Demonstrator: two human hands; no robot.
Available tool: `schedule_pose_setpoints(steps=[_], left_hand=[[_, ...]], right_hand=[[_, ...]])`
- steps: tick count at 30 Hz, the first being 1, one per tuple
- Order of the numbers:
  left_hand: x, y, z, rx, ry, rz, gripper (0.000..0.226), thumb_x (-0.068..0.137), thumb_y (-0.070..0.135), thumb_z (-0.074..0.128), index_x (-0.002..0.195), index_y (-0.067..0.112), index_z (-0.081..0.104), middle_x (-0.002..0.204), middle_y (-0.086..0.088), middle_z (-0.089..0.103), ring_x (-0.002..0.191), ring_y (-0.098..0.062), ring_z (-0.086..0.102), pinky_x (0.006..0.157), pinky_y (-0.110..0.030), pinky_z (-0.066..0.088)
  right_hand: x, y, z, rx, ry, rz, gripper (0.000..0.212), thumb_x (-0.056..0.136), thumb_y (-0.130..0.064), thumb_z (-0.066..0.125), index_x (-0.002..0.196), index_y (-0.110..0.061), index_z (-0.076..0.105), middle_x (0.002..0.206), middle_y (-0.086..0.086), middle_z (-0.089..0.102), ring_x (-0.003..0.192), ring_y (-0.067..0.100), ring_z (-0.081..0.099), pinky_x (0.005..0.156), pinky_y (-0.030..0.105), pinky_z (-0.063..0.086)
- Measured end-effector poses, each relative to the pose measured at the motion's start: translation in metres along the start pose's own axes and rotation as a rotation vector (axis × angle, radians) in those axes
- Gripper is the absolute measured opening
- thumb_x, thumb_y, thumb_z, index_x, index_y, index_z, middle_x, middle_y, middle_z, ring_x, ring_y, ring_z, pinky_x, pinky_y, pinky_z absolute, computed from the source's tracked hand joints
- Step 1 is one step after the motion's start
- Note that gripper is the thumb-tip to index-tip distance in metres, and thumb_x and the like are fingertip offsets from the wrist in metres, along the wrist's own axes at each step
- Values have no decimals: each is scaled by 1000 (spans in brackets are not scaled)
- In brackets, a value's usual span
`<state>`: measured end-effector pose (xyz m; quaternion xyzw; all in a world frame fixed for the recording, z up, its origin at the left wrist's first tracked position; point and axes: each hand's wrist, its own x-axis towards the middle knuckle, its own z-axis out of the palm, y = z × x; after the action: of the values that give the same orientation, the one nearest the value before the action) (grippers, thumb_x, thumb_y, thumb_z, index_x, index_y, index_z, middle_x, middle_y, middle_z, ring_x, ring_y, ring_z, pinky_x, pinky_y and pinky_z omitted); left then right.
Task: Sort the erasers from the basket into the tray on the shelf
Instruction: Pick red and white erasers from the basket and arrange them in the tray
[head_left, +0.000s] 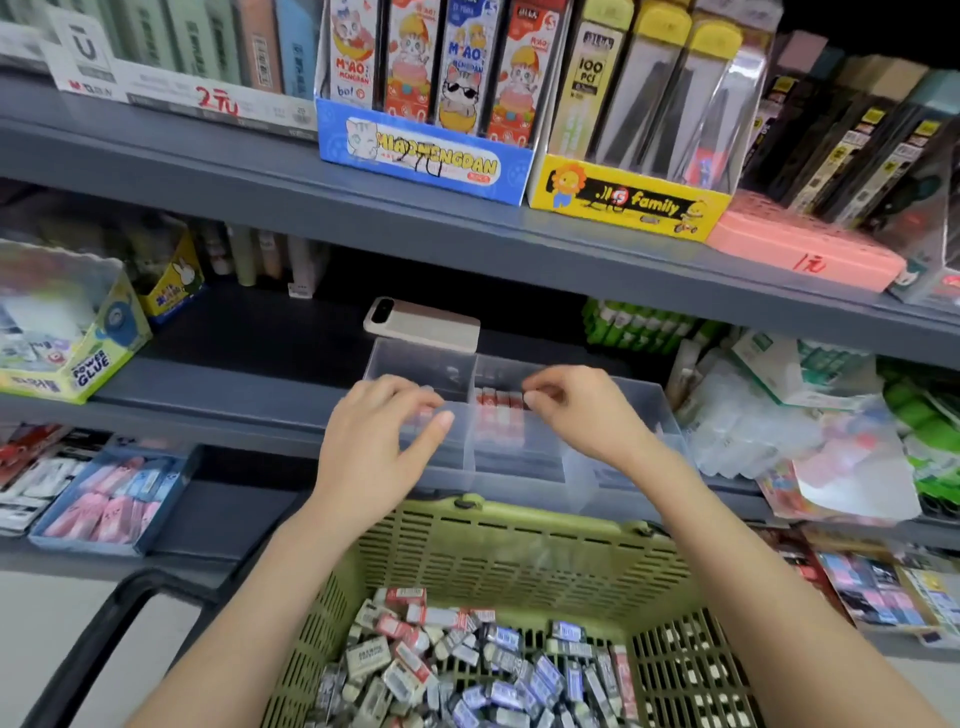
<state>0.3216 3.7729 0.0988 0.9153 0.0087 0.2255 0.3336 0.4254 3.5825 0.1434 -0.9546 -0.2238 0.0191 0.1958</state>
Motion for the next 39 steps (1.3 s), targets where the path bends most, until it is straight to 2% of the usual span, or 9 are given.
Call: schedule_pose_setpoints(steps=[4,8,11,18,21,26,33,36,39], left_hand=[[-17,11,-2,-15,101,65,34,91,36,52,97,10,71,101,-3,65,103,-21,55,90,-26,35],[-48,22,-2,-16,121,176,31,89,33,49,86,10,70,82,3,62,82,-16,55,75,-24,37],[-71,17,9,-38,-120,161,19,88,29,55,89,16,68,76,14,53,71,-6,50,66,-26,44],[-110,-21,80,338,-830,85,31,96,13,47,125,12,58,122,-4,58,110,-20,54,90,-29,42],[-119,-36,105,468,-846,99,34,97,20,46,130,13,52,127,-4,56,117,-21,48,93,-29,38],[-133,-46,125,541,-721,52,32,93,35,55,123,26,57,116,11,59,106,-12,41,90,-28,45],[-138,-42,131,358,-564,-92,24,93,40,55,102,20,63,96,5,64,93,-13,47,78,-26,38],[-142,-23,132,-50,-498,-467,14,94,25,57,96,11,57,94,-5,64,90,-21,56,76,-32,43],[-145,3,131,-563,-566,-866,14,95,7,52,108,9,50,102,-6,58,95,-23,57,88,-38,47]], right_hand=[[-82,3,6,165,336,-224,16,87,-22,60,96,-14,70,87,-9,67,78,6,57,75,20,45],[-144,35,49,201,50,-114,12,88,-22,64,94,-15,72,87,-6,70,77,7,61,73,24,50],[-166,63,93,184,-234,129,21,90,-27,62,107,-17,69,101,-5,70,90,8,63,83,24,50],[-174,93,152,-40,-274,401,25,92,-14,51,113,-14,64,110,6,68,94,20,64,77,26,51],[-188,126,134,-6,-230,652,16,88,-4,49,88,-5,65,87,13,67,80,26,64,70,31,52],[-209,145,133,-14,-513,727,35,95,-21,52,61,-18,44,66,-2,49,55,11,47,50,18,40],[-214,141,165,-50,-320,776,38,88,-38,62,63,-16,43,59,-4,47,46,6,42,39,19,29],[-204,140,168,177,-275,880,29,82,-35,71,74,-10,59,65,2,58,47,11,45,42,22,36],[-201,140,168,194,-293,908,35,79,-35,74,63,-12,52,59,2,54,44,12,42,44,25,37]])
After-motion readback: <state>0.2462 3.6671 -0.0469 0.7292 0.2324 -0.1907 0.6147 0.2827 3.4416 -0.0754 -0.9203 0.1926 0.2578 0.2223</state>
